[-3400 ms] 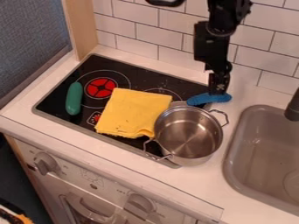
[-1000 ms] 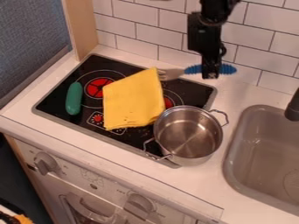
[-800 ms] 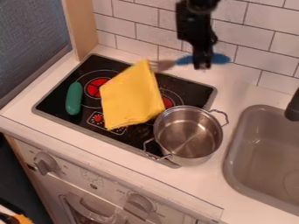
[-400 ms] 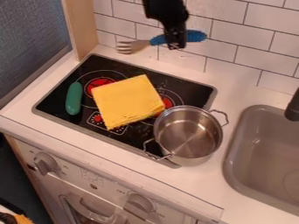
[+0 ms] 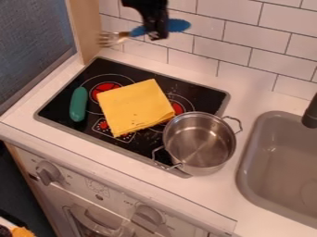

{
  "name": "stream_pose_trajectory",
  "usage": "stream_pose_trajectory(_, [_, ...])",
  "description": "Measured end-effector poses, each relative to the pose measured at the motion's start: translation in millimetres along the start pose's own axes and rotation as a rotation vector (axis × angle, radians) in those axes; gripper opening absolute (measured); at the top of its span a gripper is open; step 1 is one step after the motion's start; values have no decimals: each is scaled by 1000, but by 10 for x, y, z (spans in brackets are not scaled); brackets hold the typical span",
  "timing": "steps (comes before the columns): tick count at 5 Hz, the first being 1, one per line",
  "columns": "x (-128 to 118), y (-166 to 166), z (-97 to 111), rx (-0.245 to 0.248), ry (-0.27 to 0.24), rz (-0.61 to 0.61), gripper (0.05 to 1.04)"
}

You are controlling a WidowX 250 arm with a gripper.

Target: Move the fork on the top of left burner

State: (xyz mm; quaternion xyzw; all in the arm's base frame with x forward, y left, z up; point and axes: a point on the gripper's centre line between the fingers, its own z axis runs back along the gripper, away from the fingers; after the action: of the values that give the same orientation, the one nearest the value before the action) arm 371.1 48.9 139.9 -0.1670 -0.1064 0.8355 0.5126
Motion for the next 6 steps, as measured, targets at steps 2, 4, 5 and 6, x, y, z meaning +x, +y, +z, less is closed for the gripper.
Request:
stream_pose_trajectory(2, [377,-312,-276,49,-73,5,432])
stream_pose_trajectory(4, [735,-343,-646,118,-125,53,432])
stream_pose_trajectory(5, [864,-266,-928,172,-146,70,432])
stream_pose_trajectory(6, [957,-137,-1164,231,-156,98,431])
